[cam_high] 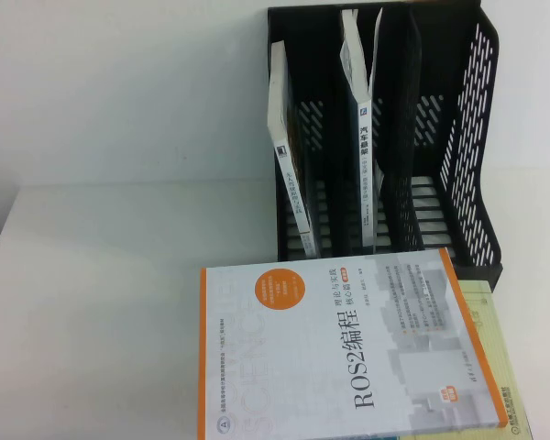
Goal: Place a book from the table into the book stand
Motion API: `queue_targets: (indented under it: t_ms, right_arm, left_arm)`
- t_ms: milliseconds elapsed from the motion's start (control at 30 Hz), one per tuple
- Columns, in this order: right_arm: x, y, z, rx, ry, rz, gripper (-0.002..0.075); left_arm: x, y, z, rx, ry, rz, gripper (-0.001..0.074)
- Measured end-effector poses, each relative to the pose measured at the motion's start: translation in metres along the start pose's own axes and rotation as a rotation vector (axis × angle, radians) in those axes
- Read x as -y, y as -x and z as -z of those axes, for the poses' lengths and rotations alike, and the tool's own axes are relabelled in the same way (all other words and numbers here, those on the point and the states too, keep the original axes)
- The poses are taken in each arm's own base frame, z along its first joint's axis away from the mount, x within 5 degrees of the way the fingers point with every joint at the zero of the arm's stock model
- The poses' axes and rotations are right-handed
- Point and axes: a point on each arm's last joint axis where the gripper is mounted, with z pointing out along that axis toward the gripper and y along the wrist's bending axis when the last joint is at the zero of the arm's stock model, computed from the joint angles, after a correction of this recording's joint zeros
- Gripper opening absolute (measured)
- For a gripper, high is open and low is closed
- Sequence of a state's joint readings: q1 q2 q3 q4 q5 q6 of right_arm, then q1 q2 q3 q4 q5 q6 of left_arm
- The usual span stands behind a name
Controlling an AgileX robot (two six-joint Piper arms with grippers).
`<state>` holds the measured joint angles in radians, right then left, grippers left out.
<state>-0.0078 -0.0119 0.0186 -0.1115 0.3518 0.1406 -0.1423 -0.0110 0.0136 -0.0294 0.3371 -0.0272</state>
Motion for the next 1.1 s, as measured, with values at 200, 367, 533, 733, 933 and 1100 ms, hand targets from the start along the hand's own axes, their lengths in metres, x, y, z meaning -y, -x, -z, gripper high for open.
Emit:
queue_targets:
  t_ms: [200, 367, 533, 733, 933, 1100]
  right_arm:
    - [0.001, 0.0, 0.0, 0.001, -0.006, 0.014, -0.0003]
    - [0.002, 0.0, 0.0, 0.003, -0.024, 0.055, -0.0003]
    - [0.002, 0.0, 0.0, 0.004, -0.027, 0.066, -0.0003]
    - [0.0, 0.008, -0.001, 0.113, -0.008, 0.057, -0.0003]
    - [-0.007, 0.044, 0.012, 0.534, 0.072, 0.056, -0.0003]
    - [-0.012, 0.064, 0.028, 0.819, 0.127, 0.059, -0.0003]
  left_arm:
    - [0.0, 0.0, 0.0, 0.0, 0.001, -0.009, -0.0004]
    - [0.0, 0.0, 0.0, 0.0, 0.003, -0.043, -0.0004]
    - [0.0, 0.0, 0.0, 0.0, 0.003, -0.051, -0.0004]
    - [-0.001, 0.004, 0.0, 0.054, 0.007, -0.07, -0.0004]
    - [0.001, 0.031, 0.005, 0.366, 0.01, -0.105, -0.0004]
    - [0.003, 0.053, 0.017, 0.642, 0.004, -0.135, -0.0004]
